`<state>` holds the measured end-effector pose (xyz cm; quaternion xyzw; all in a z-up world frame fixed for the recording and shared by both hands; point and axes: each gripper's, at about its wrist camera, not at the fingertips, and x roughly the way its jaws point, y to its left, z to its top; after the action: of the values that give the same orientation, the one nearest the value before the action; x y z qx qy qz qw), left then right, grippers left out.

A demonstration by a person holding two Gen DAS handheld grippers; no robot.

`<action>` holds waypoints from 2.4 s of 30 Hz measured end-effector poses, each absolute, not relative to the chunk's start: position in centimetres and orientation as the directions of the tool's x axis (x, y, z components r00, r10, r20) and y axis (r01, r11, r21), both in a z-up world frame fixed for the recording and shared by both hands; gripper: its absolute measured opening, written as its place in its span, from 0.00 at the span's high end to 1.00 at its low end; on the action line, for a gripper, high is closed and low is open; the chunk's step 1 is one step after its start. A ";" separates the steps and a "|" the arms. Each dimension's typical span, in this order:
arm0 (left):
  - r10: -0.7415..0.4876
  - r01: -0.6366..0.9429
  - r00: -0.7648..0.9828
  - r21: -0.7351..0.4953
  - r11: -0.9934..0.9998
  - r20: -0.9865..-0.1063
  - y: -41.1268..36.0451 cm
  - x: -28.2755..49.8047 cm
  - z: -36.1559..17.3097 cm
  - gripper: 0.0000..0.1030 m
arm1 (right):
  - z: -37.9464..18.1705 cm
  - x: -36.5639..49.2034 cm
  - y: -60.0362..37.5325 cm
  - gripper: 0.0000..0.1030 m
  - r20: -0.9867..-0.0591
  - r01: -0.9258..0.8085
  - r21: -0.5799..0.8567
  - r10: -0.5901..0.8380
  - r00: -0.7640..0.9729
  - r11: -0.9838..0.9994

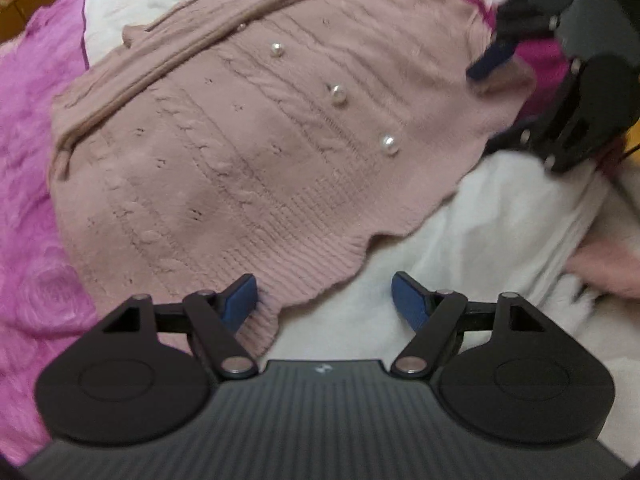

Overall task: Fold small clothes
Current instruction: 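Open both grippers and move them to the cardigan hem, then grasp the cardigan hem with the left gripper while the right gripper grasps the hem too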

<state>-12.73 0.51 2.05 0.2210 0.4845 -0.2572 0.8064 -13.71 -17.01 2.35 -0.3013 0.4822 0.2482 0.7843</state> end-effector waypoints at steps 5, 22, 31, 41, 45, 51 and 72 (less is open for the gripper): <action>-0.178 0.566 0.409 0.096 0.819 -0.895 1.2 -11.1 1.6 0.24 | 1.8 -13.7 -16.7 0.29 -0.895 -0.668 -0.265 0.080 0.438 0.696; -0.045 0.626 0.490 0.316 0.713 -0.870 0.2 -12.5 -0.5 0.22 | 1.6 -13.6 -15.9 0.29 -0.892 -0.677 -0.276 0.081 0.445 0.682; -0.086 0.572 0.572 0.321 0.755 -0.816 0.2 -12.8 -0.4 0.74 | 0.8 -14.2 -15.2 0.33 -0.847 -0.621 -0.343 0.053 0.529 0.705; -0.159 0.478 0.662 0.249 0.842 -0.732 1.3 -12.7 3.5 0.86 | 3.8 -14.5 -15.9 0.92 -0.762 -0.545 -0.315 0.136 0.633 0.777; -0.187 0.436 0.700 0.204 0.877 -0.689 2.0 -12.1 5.7 0.86 | 6.3 -14.3 -16.1 0.92 -0.710 -0.515 -0.305 0.168 0.684 0.801; -0.202 0.402 0.721 0.163 0.901 -0.663 2.3 -11.8 7.0 0.86 | 6.3 -14.9 -15.5 0.90 -0.761 -0.592 -0.240 0.230 0.607 0.769; -0.241 0.399 0.736 0.117 0.910 -0.633 2.3 -11.9 8.5 0.86 | -0.2 -13.6 -12.0 0.26 -0.805 -0.560 -0.353 0.061 0.589 0.750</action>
<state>-11.89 2.35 8.51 0.1233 0.3194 -0.1732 0.9235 -13.64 -12.03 -0.17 -0.3014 0.4136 0.1849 0.8390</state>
